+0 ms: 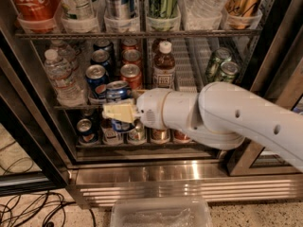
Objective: Pick pepsi can from middle shelf of fridge
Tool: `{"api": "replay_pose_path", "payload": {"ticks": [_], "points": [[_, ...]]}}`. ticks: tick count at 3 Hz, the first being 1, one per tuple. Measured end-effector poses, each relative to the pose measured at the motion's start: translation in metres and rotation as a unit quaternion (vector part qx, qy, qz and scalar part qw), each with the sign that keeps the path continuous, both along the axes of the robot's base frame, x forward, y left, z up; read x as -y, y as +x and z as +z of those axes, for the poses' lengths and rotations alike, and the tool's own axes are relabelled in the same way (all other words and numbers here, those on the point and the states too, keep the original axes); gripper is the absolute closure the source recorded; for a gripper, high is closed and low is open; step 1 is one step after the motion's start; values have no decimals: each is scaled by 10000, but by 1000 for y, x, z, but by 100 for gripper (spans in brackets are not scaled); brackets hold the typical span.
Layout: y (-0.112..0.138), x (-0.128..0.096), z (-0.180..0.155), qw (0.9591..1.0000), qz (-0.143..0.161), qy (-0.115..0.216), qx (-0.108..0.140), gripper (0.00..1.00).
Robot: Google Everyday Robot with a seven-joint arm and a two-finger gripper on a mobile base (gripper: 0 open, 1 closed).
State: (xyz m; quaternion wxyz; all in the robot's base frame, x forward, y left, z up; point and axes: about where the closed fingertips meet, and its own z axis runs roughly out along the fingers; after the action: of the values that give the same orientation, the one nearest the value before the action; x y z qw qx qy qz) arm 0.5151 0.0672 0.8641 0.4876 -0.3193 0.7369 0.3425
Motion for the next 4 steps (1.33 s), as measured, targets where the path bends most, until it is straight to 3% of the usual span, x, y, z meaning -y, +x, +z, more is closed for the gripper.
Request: {"api": "replay_pose_path", "payload": {"ticks": [1, 2, 3, 4], "points": [[2, 4, -7, 9976, 591, -74, -365, 100], [-8, 9, -12, 9902, 1257, -189, -572, 100], [-32, 13, -15, 9782, 1910, -435, -687, 100], [-53, 19, -15, 9673, 2362, -569, -722, 100]]}}
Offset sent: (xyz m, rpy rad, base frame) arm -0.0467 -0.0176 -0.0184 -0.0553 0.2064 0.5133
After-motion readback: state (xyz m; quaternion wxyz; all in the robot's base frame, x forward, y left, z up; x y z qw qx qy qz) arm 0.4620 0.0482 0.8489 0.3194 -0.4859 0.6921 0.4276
